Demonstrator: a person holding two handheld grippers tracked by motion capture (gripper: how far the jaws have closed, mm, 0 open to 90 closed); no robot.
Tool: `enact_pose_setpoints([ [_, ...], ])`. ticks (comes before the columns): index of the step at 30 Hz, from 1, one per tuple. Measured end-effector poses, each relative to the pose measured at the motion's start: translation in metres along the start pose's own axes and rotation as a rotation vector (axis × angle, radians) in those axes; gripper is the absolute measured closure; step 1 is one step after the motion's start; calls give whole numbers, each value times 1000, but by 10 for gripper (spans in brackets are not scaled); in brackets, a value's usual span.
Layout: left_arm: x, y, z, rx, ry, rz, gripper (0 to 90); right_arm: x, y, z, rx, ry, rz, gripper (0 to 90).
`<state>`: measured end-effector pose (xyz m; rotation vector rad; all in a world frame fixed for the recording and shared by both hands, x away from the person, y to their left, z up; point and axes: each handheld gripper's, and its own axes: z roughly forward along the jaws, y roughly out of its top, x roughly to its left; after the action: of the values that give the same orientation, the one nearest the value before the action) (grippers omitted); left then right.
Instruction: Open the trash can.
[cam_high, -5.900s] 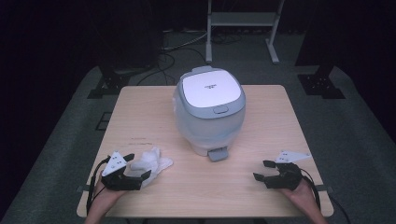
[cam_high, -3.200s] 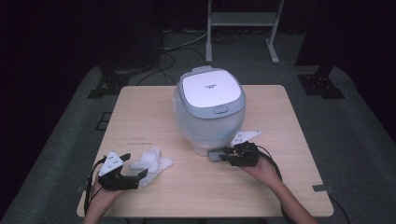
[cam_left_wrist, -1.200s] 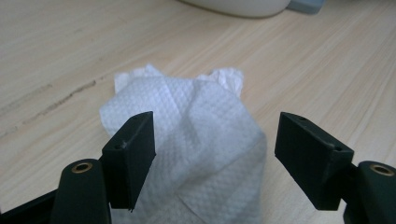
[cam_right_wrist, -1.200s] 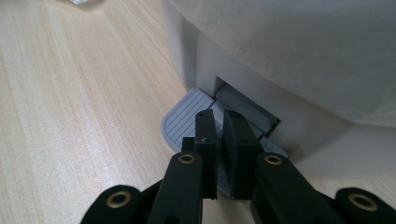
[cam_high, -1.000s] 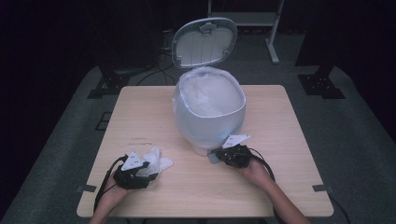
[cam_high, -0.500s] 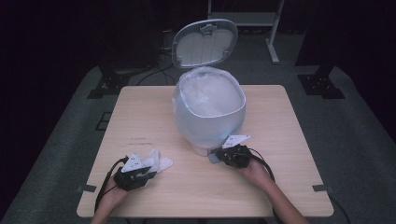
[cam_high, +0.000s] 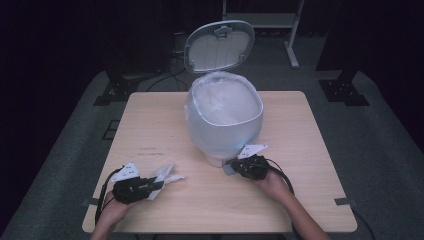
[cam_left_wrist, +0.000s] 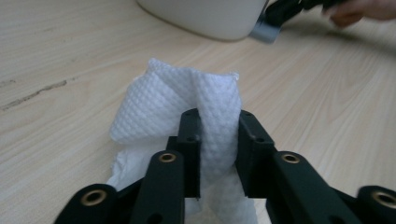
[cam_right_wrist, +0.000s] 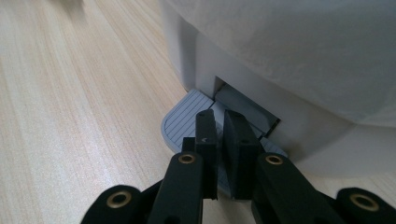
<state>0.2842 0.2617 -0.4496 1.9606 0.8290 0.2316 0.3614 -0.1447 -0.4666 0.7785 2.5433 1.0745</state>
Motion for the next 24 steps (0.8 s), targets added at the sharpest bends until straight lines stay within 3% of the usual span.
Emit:
enact_pose_setpoints([
  [5,5,-1,-9,-61,-33,-70,728,0,0,0,0,-2,1,840],
  [8,6,-1,-9,-64,-39,-91,680,0,0,0,0,-3,1,840],
  [14,4,-1,-8,-55,-40,-83,794,0,0,0,0,-3,1,839],
  [18,3,3,-10,-73,-48,-79,795,0,0,0,0,-3,1,839],
  [21,4,11,-20,-111,-35,-83,781,0,0,0,1,-3,3,840],
  [24,6,14,-26,-118,-20,-83,759,1,0,0,1,-4,3,839],
])
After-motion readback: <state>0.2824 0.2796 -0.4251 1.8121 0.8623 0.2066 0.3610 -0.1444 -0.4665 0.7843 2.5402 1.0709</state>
